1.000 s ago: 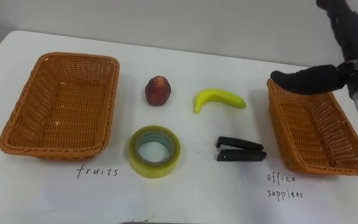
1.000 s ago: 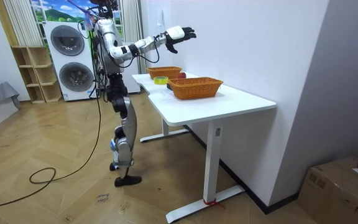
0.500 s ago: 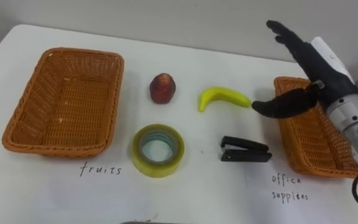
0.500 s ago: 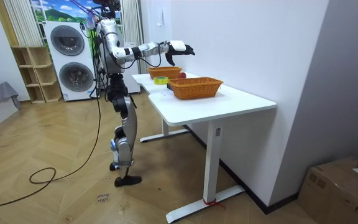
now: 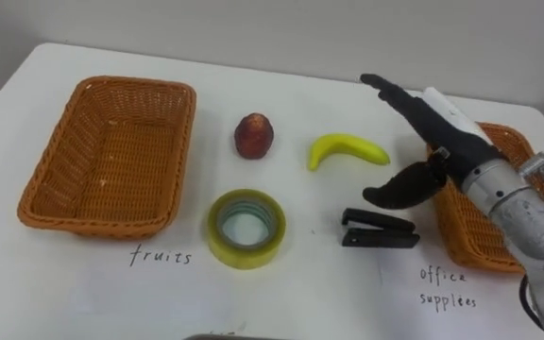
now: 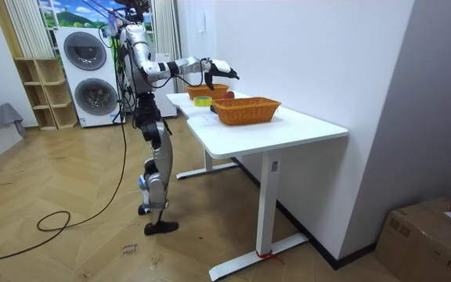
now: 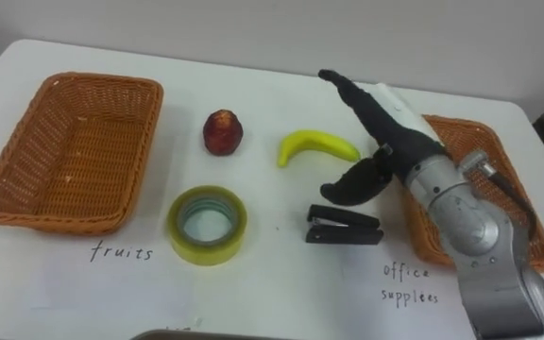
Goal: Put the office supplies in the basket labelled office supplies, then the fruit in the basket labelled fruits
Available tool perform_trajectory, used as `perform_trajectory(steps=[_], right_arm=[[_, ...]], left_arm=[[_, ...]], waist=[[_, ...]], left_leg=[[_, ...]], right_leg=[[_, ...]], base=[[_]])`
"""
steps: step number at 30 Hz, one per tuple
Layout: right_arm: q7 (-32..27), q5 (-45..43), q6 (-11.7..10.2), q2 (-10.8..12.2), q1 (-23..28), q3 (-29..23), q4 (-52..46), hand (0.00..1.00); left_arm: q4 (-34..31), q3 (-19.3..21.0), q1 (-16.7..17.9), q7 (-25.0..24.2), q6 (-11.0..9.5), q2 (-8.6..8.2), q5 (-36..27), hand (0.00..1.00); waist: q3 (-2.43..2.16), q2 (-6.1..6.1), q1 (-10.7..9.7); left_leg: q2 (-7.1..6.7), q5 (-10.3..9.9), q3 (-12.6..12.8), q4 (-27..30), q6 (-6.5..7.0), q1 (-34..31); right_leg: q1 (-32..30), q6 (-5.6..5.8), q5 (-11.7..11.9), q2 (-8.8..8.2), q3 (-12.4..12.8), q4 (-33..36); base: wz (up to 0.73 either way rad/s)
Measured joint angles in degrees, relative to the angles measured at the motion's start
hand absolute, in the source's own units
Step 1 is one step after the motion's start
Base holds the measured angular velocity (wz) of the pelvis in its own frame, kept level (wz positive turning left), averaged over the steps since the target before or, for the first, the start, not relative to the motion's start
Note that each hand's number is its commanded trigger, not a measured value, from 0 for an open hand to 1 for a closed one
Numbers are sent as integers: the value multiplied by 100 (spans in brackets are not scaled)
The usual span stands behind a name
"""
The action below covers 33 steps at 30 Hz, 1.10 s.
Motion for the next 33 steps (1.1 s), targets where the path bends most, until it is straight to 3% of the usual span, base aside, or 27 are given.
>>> perform_trajectory(steps=[8, 15, 19, 20, 33], right_arm=[[234, 38, 79, -1, 0, -1, 163, 0], [500, 45, 81, 0, 0, -1, 173, 0], [675, 62, 91, 5, 0, 0, 401, 0], [741, 49, 102, 6, 1, -1, 520, 0], [1268, -330, 263, 13, 82, 8, 1040, 0]], left_arm=[[0, 1, -6, 7, 4, 2, 0, 0], [-29, 4, -58, 7, 5, 0, 1, 0], [-157, 8, -60, 4, 8, 0, 5, 0], [-194, 8, -59, -9, 8, 2, 7, 0], [-310, 5, -59, -280, 15, 17, 2, 0]], waist=[[29, -120, 93], [52, -90, 110], [50, -93, 132], [29, -123, 135], [32, -124, 162]], left_leg=[[0, 0, -29, 12, 1, -50], [-8, 0, -77, 6, 1, -53], [-6, 1, -79, 6, 0, -54], [-5, 1, -79, 4, 0, -54], [-1, 1, -58, 5, 1, -49]], right_leg=[[-5, 0, 1, -9, -68, -2], [-11, 0, 1, -10, -118, -9], [-10, 0, 2, -10, -121, -14], [-10, 0, 1, -13, -126, -14], [-14, -1, 2, -10, -113, -13]], base=[[0], [2], [1], [0], [0]])
